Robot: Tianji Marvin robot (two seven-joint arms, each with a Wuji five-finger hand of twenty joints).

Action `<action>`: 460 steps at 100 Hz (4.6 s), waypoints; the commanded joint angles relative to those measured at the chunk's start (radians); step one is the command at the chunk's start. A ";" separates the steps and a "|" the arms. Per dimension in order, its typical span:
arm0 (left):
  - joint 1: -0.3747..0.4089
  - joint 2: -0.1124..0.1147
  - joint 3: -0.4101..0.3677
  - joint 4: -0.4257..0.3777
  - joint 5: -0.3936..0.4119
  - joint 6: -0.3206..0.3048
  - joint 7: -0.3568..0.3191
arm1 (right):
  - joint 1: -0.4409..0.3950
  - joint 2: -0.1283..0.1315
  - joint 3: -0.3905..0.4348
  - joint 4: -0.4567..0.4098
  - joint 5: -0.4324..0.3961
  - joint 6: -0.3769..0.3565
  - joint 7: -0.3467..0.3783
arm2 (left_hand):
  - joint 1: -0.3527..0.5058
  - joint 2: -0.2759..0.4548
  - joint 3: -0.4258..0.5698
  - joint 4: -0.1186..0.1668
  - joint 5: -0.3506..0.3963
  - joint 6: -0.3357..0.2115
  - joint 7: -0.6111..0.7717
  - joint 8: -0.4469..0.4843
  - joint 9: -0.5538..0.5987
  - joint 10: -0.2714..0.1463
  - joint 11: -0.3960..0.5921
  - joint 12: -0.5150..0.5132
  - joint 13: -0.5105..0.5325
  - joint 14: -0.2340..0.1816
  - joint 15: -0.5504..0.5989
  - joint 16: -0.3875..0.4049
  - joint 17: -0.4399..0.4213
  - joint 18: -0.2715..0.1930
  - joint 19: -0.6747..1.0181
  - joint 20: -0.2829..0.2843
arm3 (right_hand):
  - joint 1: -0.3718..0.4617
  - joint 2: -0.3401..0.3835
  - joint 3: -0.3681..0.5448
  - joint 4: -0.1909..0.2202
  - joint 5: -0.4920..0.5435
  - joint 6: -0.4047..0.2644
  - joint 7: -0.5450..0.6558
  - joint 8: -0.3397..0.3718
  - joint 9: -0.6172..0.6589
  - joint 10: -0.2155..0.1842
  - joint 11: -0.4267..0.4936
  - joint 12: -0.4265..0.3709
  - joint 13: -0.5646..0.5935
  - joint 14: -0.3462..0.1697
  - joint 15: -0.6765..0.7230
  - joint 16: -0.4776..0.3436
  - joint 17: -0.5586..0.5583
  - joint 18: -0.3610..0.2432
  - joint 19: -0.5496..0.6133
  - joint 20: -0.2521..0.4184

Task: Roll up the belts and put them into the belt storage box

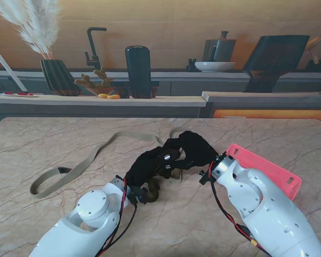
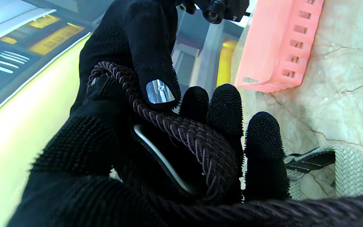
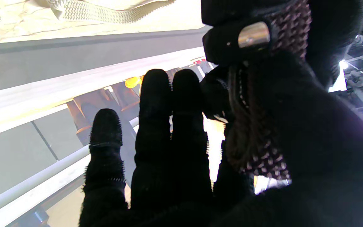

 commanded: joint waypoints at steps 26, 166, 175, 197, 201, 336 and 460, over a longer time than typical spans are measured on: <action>0.014 -0.016 -0.007 -0.017 0.017 0.016 0.059 | -0.020 -0.037 0.005 -0.031 -0.074 0.021 -0.192 | -0.286 0.048 0.024 0.067 -0.154 0.044 -0.378 -0.090 -0.244 -0.042 -0.138 -0.210 -0.237 0.034 -0.251 -0.042 -0.206 0.027 -0.158 -0.013 | 0.060 0.055 0.134 -0.025 0.148 -0.134 0.166 -0.015 0.084 -0.037 0.041 -0.005 0.024 -0.035 0.030 0.016 -0.001 0.017 0.027 -0.011; 0.082 0.012 -0.021 -0.182 0.177 0.023 0.108 | -0.032 -0.041 0.072 -0.125 -0.206 0.109 -0.341 | -0.225 0.034 0.046 0.076 -0.218 0.114 -0.461 -0.151 -0.230 -0.058 0.308 0.379 -0.231 0.045 -0.133 0.110 -0.190 0.075 -0.211 -0.091 | 0.068 0.069 0.126 -0.001 0.127 -0.108 0.167 -0.012 0.060 -0.032 0.069 -0.007 -0.014 -0.031 0.058 0.008 -0.029 0.011 0.040 -0.023; 0.092 0.001 -0.017 -0.181 0.193 0.040 0.163 | -0.020 -0.043 0.056 -0.102 -0.199 0.125 -0.345 | -0.185 0.030 0.093 0.079 -0.200 0.120 -0.422 -0.141 -0.177 -0.108 0.397 0.418 -0.174 0.044 -0.027 0.168 -0.137 0.081 -0.153 -0.068 | 0.069 0.070 0.124 0.000 0.125 -0.107 0.168 -0.012 0.057 -0.031 0.070 -0.007 -0.015 -0.030 0.060 0.007 -0.031 0.014 0.040 -0.024; 0.071 -0.038 0.027 -0.107 0.202 -0.034 0.284 | -0.015 -0.052 0.036 -0.070 -0.167 0.158 -0.361 | -0.313 -0.027 0.180 0.058 -0.230 0.077 -0.360 -0.138 -0.179 -0.140 0.440 0.435 0.080 -0.134 0.584 0.386 0.098 -0.030 0.245 0.084 | 0.072 0.072 0.120 0.002 0.124 -0.106 0.168 -0.012 0.055 -0.028 0.075 -0.009 -0.017 -0.029 0.065 0.007 -0.032 0.014 0.043 -0.026; 0.062 -0.045 0.036 -0.092 0.193 -0.046 0.294 | -0.017 -0.055 0.033 -0.066 -0.156 0.162 -0.363 | -0.340 -0.034 0.186 0.053 -0.233 0.075 -0.357 -0.139 -0.206 -0.125 0.387 0.403 0.128 -0.187 0.646 0.375 0.150 -0.047 0.314 0.090 | 0.072 0.072 0.119 0.002 0.124 -0.106 0.168 -0.012 0.055 -0.028 0.075 -0.009 -0.018 -0.030 0.066 0.007 -0.033 0.014 0.043 -0.026; 0.014 -0.149 0.101 0.001 0.240 -0.108 0.620 | 0.051 -0.103 -0.215 0.151 -0.065 0.167 -0.448 | -0.255 0.091 0.146 0.053 -0.310 0.014 -0.203 -0.087 -0.511 -0.117 -0.022 -0.164 -0.261 -0.205 0.263 0.330 -0.140 -0.110 -0.021 0.010 | 0.082 0.065 0.110 0.008 0.129 -0.093 0.182 -0.044 0.018 -0.004 0.114 -0.009 -0.068 0.001 0.105 0.001 -0.084 0.049 0.054 -0.043; 0.033 -0.119 0.066 -0.042 0.099 -0.062 0.504 | -0.190 -0.015 0.059 -0.116 -0.186 0.263 -0.205 | -0.003 0.044 0.104 0.071 -0.137 -0.048 0.097 -0.028 -0.050 -0.172 0.430 0.203 0.153 -0.087 0.150 -0.067 0.260 -0.015 0.175 -0.099 | -0.199 0.148 -0.048 0.117 -0.271 0.221 -0.426 0.228 -0.615 0.168 -0.147 -0.026 -0.382 0.087 -0.175 -0.122 -0.206 0.040 -0.100 0.003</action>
